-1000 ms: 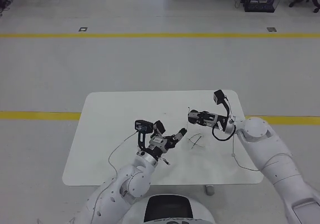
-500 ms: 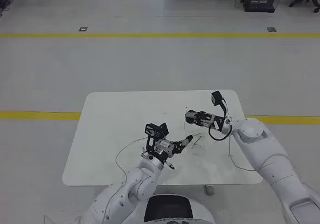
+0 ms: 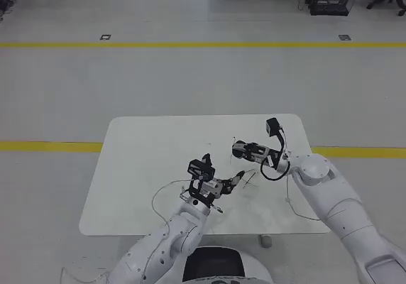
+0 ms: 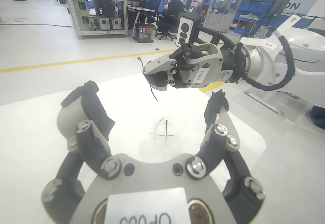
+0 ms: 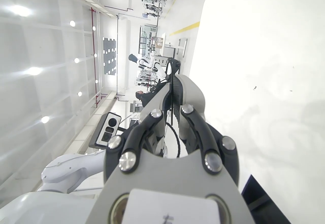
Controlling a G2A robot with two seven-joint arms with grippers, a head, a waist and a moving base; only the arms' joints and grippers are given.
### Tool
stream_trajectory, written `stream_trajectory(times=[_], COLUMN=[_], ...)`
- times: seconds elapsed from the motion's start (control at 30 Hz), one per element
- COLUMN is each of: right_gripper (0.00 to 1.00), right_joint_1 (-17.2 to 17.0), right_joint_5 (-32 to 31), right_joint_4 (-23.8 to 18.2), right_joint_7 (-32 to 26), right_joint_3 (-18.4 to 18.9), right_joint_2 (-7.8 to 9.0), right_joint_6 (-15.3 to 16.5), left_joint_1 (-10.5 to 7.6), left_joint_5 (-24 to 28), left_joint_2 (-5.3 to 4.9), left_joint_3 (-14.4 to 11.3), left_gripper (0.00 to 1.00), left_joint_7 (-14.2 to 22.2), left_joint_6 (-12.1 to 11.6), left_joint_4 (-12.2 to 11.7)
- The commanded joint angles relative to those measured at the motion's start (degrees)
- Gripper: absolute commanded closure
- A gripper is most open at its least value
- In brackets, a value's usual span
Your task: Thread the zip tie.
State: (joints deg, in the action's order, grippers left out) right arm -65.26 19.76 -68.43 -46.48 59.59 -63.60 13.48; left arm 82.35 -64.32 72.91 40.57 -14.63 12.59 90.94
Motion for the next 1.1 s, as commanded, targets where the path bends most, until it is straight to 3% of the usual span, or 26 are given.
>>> stream_trajectory(times=[0.0,0.17,0.3,0.4,0.67,0.9,1.07], right_gripper=[1.00,1.00,1.00,1.00,1.00,1.00,1.00], right_joint_1=[0.0,-0.8,-1.9,-2.4,-2.7,-3.6,-3.6], right_joint_5=[0.0,-1.3,-1.9,-2.6,-2.8,-1.9,-1.9], right_joint_4=[0.0,-1.4,-3.0,-3.7,-4.0,-5.2,-5.2], right_joint_7=[0.0,2.3,3.3,3.7,4.4,4.5,4.5], right_joint_3=[0.0,0.0,0.5,1.0,0.9,1.3,1.3], right_joint_2=[0.00,-0.04,0.00,0.09,0.06,-0.04,-0.04], right_joint_6=[0.0,0.0,0.2,0.5,0.3,0.1,0.1], left_joint_1=[0.01,-0.27,-0.72,-1.38,-1.47,-1.20,-1.20], left_joint_5=[0.0,-2.1,-5.5,-6.5,-6.9,-10.9,-10.9], left_joint_2=[-0.01,-0.01,0.51,1.21,1.22,2.12,2.12], left_joint_3=[0.0,-0.2,-1.8,-2.5,-2.5,-1.3,-1.3], left_gripper=[0.00,0.00,0.00,0.00,0.00,0.00,0.00], left_joint_7=[0.1,1.3,2.8,2.6,2.5,-1.2,-1.2], left_joint_6=[-0.1,0.6,3.2,6.6,6.2,6.9,6.9], left_joint_4=[0.0,-0.9,-1.9,-2.8,-3.0,-4.2,-4.2])
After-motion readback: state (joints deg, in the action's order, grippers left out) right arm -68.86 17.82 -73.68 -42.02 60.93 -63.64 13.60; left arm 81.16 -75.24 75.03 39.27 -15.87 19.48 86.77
